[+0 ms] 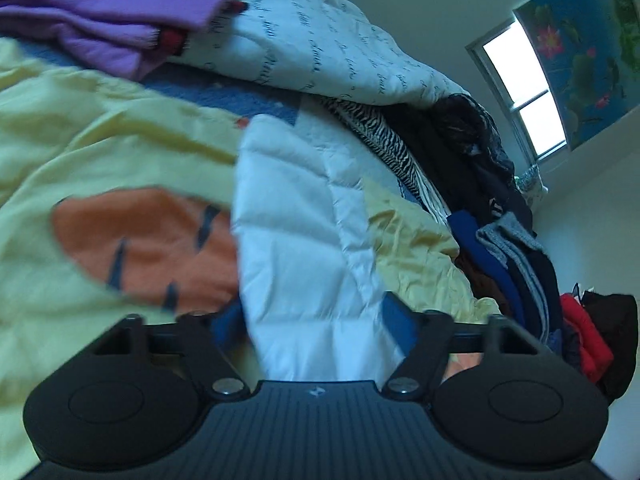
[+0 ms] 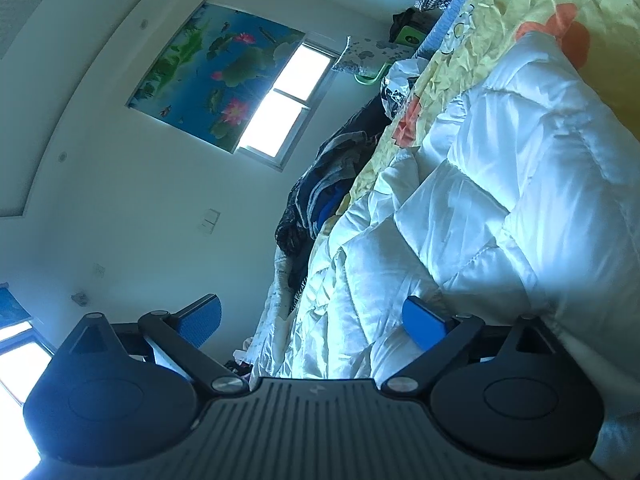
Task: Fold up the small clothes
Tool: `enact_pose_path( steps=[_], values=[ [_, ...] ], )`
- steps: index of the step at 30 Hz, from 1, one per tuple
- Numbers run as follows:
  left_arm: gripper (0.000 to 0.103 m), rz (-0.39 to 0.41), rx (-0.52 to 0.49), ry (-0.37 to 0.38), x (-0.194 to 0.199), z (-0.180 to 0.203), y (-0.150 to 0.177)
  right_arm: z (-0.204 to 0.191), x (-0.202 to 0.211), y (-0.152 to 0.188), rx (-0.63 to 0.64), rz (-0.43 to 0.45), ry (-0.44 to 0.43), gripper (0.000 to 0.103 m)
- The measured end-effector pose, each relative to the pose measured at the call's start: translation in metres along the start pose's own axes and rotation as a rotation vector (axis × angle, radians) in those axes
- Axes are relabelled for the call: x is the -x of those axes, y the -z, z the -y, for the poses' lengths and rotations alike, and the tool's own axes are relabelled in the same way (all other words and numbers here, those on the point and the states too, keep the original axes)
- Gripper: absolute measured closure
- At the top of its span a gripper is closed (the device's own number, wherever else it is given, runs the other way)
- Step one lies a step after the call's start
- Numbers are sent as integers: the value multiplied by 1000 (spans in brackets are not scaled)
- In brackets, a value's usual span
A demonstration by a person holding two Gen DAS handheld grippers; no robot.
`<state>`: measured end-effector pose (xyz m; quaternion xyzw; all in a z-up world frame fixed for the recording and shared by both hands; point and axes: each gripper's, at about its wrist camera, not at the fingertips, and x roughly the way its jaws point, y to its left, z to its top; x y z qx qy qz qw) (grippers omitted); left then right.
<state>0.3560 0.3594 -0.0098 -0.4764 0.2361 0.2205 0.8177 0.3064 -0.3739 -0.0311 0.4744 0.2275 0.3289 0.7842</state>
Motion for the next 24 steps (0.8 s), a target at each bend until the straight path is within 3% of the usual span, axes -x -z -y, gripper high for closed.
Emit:
enact_pose_path(
  steps=[2,3,4,6,11,14,16,18,20,21,24],
  values=[
    [56,5,-42,-43,-11,4,-2,1,0,0,-2,1,-4,3],
    [73,13,-75,-64,-14,6,-1,1,1,0,-2,1,-5,3],
    [84,22,-102,-80,-15,7,1,1,1,0,-2,1,-6,3],
    [90,47,-133,-88,-12,10,5,2,1,0,-2,1,-7,2],
    [94,144,-253,-103,19,44,16,2,1,0,-3,1,-7,2],
    [94,269,-456,-29,67,96,44,2,1,0,-4,1,-8,2],
    [94,371,-682,33,107,139,84,2,1,0,-6,2,-9,2],
    [94,423,-943,131,142,171,142,3,3,-1,-22,7,-21,2],
    [94,388,-1231,195,163,190,208,10,7,-3,-79,27,-60,1],
    [93,329,-1325,231,168,192,238,15,9,-4,-117,41,-86,0],
    [93,104,-1407,309,167,184,299,32,16,-8,-264,79,-177,0]
  ],
)
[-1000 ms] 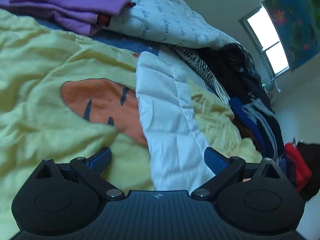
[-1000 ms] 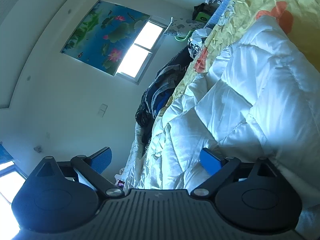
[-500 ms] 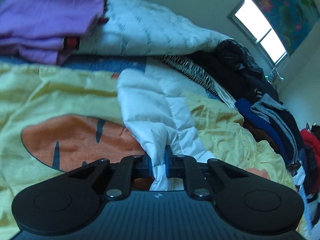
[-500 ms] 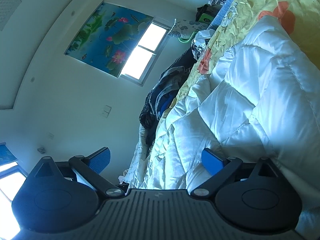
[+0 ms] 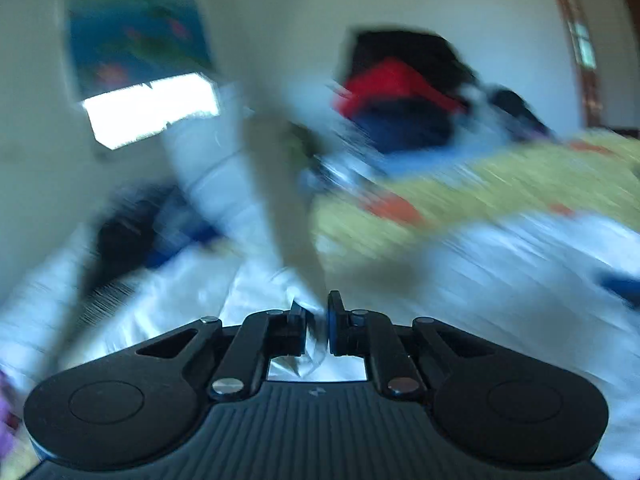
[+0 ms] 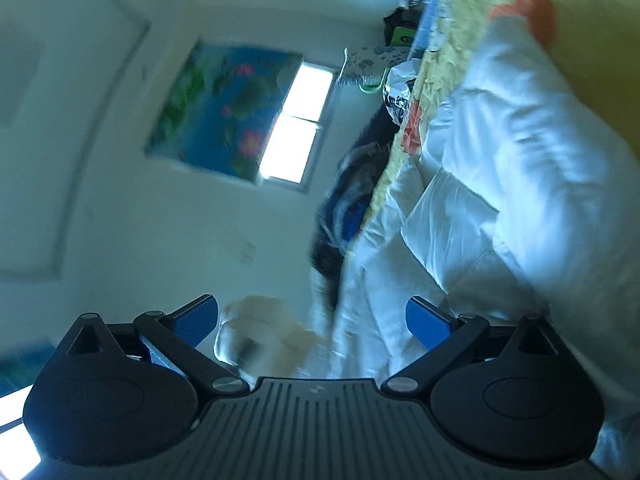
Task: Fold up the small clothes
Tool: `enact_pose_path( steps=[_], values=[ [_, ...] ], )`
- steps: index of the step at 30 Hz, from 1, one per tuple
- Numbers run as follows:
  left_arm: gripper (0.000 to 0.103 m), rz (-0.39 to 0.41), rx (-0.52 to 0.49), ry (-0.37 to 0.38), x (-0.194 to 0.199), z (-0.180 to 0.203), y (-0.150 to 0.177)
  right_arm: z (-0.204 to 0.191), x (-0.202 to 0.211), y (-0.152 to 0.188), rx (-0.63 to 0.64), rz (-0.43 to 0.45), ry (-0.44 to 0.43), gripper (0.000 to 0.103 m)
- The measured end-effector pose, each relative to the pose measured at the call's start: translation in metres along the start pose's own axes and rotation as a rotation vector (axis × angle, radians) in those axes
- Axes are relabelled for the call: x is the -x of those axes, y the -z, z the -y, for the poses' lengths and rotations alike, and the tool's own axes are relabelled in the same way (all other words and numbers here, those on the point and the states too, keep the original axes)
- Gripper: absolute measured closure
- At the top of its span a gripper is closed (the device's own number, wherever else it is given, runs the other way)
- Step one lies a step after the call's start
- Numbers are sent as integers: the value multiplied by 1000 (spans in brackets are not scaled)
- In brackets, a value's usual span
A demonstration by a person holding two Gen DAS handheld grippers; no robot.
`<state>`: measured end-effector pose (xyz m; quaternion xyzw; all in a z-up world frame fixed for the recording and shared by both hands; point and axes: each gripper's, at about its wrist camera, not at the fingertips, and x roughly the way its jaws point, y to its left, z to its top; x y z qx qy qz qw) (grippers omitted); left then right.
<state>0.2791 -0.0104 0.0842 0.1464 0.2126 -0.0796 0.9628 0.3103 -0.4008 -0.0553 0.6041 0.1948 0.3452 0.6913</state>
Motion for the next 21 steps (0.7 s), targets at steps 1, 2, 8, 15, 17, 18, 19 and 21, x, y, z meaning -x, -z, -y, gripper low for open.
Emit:
enact_pose_path(
  steps=[1,2,8,15,17,18,19,21],
  values=[
    [93,-32,-7,18,-4,14,7,3,1,-2,-38,1,-20,0],
    [93,-59,0,27,-8,26,15,5,2,-4,-63,-5,-30,0],
    [93,-150,53,29,-14,47,34,-17,-17,4,87,-115,97,0],
    [93,-141,109,47,-11,39,41,-45,-39,26,285,-198,240,0],
    [93,-124,134,56,-11,40,39,-55,-39,32,299,-183,234,0],
    [93,-117,150,64,-8,40,41,-58,-41,35,310,-192,211,0],
    [93,-114,157,73,-5,39,41,-60,-46,40,315,-218,188,0],
    [93,-109,159,91,-1,39,42,-58,-58,46,312,-263,205,0]
  ],
)
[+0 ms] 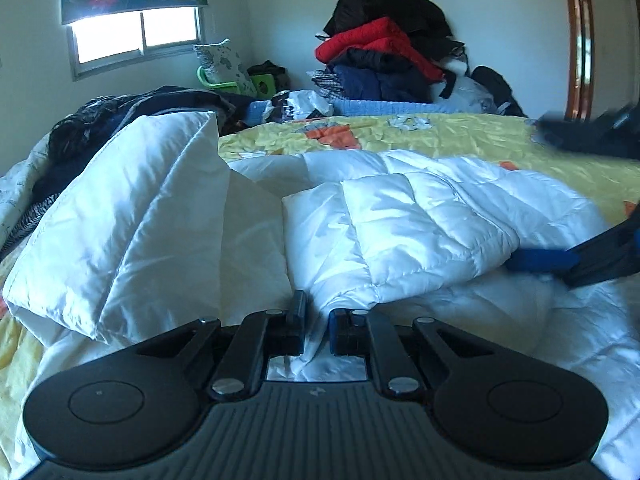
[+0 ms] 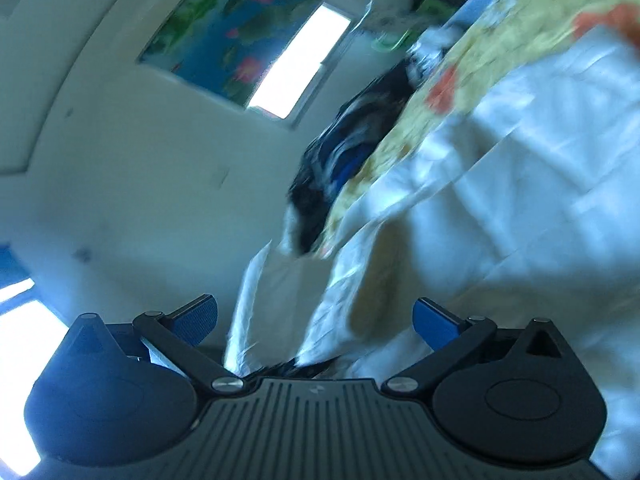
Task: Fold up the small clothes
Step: 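Grasp the jacket hem with the right gripper and fold it over the body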
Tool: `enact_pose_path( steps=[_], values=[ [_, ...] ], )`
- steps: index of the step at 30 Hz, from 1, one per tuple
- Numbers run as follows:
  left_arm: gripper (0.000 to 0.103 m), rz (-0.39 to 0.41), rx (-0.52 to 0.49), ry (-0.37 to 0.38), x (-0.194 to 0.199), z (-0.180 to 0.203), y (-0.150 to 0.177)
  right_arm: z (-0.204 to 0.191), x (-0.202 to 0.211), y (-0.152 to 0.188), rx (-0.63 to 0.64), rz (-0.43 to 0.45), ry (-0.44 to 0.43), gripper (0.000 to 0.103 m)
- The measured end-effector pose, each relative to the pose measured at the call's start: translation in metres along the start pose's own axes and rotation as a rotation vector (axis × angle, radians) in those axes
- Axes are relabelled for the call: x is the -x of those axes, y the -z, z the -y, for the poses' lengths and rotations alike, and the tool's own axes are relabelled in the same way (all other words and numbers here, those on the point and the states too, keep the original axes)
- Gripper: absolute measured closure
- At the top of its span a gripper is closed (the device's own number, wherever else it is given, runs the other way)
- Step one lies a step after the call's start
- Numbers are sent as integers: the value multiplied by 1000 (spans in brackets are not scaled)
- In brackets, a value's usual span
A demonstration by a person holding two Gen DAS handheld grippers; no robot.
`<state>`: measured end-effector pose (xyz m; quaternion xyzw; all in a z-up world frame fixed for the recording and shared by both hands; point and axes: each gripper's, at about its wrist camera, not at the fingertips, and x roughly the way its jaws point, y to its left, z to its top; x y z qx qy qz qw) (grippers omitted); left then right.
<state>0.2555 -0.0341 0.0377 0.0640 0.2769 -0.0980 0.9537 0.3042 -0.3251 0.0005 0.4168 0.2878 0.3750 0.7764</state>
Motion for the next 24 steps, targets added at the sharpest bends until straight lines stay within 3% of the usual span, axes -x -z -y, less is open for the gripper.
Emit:
enact_pose_path(
  steps=[4,10,12,13,14,15,18,20,23,24],
  values=[
    [93,5,8,32,8,-1,2,-6,-18,9,58,-31,59,7],
    [93,9,27,72,13,-1,9,16,-14,3,-90,-32,-25,17],
    [93,12,10,81,14,2,10,26,-13,2,-153,-19,-59,31],
    [93,12,2,81,14,4,10,29,-13,2,-171,-20,-65,47],
    [93,11,-4,78,14,4,11,32,-14,3,-180,-22,-57,72],
    [93,13,-8,75,15,5,11,33,-15,3,-183,-26,-49,82],
    [92,5,-17,72,18,7,10,26,-13,5,-149,-10,-47,85],
    [88,8,-22,79,21,8,6,19,-9,3,-126,13,-68,86],
    [67,67,-34,94,40,10,8,12,8,-8,-101,77,-117,85],
    [48,89,-36,94,45,10,10,13,15,-15,-105,109,-143,85]
  ],
)
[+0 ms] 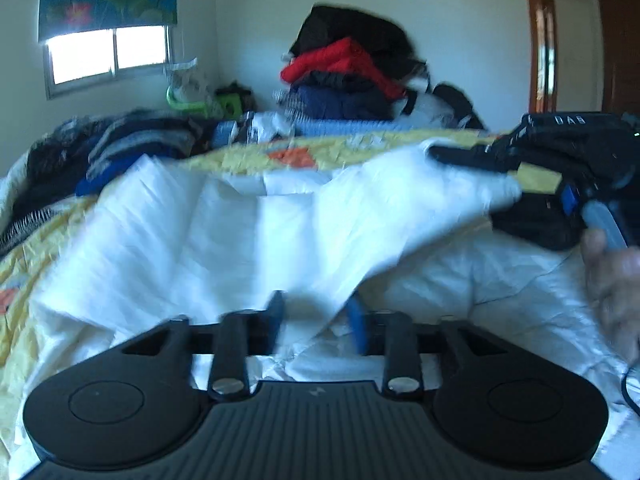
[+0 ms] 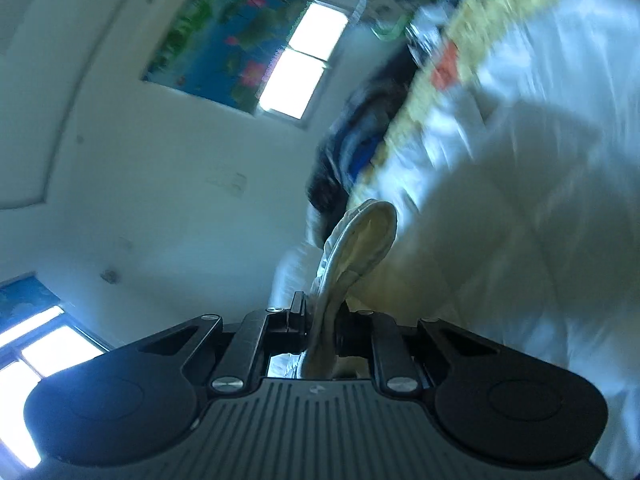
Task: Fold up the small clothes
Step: 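Grasp the jacket hem with the right gripper and fold it over the body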
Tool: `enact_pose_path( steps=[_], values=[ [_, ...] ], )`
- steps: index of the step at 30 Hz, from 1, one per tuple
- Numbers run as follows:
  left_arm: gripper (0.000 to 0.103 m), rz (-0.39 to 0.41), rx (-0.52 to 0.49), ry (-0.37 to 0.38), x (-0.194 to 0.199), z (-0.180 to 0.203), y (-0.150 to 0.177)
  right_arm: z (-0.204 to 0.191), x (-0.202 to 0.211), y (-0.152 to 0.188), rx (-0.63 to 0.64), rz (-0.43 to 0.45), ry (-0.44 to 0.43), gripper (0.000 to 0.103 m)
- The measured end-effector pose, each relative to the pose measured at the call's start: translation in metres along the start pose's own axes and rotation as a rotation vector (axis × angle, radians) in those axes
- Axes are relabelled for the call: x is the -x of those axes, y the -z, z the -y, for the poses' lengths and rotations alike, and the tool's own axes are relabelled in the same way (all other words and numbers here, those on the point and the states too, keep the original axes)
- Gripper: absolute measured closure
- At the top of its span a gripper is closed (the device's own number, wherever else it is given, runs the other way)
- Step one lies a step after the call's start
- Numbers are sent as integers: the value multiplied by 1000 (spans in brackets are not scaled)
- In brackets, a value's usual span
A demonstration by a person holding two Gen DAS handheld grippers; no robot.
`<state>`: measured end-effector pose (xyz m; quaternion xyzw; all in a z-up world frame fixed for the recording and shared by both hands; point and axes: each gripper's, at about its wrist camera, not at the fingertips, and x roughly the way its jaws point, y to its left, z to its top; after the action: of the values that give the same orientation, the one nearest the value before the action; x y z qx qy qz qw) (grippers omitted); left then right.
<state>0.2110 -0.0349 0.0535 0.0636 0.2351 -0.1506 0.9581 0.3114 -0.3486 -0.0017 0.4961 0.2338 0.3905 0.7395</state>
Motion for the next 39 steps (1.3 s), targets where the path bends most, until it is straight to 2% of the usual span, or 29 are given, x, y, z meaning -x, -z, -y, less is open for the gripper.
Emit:
enact_pose_path(
  steps=[1,2,4,7,9,11,13,15,17,19,21,23,25,28,30,34,36,39],
  values=[
    [29,25,-2,-1,6,0,1,0,10,-6,-11,37,-31,85],
    [24,54,-5,-1,11,0,3,3,22,-13,-33,74,-62,85],
    [23,82,-17,4,17,0,5,15,41,-24,-85,145,-79,85],
    [23,65,-8,-15,13,-1,0,42,56,-32,-181,212,-22,85],
    [23,62,24,-34,8,-6,-5,58,55,-33,-235,213,26,85],
    [23,52,69,-62,2,-15,-10,62,50,-32,-235,194,50,85],
    [23,36,83,-89,-5,-23,-16,57,46,-31,-205,186,47,85],
    [23,54,51,-112,-13,-31,-22,53,45,-31,-197,186,12,85],
    [23,38,66,-162,-29,-48,-33,53,46,-33,-188,172,24,85],
    [23,-53,181,-172,-55,-77,-43,56,45,-34,-196,154,74,84],
    [23,-133,344,-178,-76,-110,-42,57,50,-32,-210,159,72,84],
    [23,-147,474,-169,-84,-133,-35,55,56,-31,-220,179,11,84],
    [23,-125,525,-159,-82,-141,-29,54,59,-33,-233,188,-69,84],
    [19,-141,494,-158,-88,-140,-25,48,56,-38,-220,137,-169,84],
    [15,-163,472,-155,-95,-140,-20,41,53,-42,-172,81,-130,84],
    [9,-156,377,-170,-103,-131,-11,37,48,-47,-99,-21,26,83],
    [8,-145,347,-184,-107,-125,-6,33,53,-46,-87,-28,25,83],
    [5,-141,335,-175,-109,-125,-5,20,59,-50,-39,-34,-45,83]
  ],
)
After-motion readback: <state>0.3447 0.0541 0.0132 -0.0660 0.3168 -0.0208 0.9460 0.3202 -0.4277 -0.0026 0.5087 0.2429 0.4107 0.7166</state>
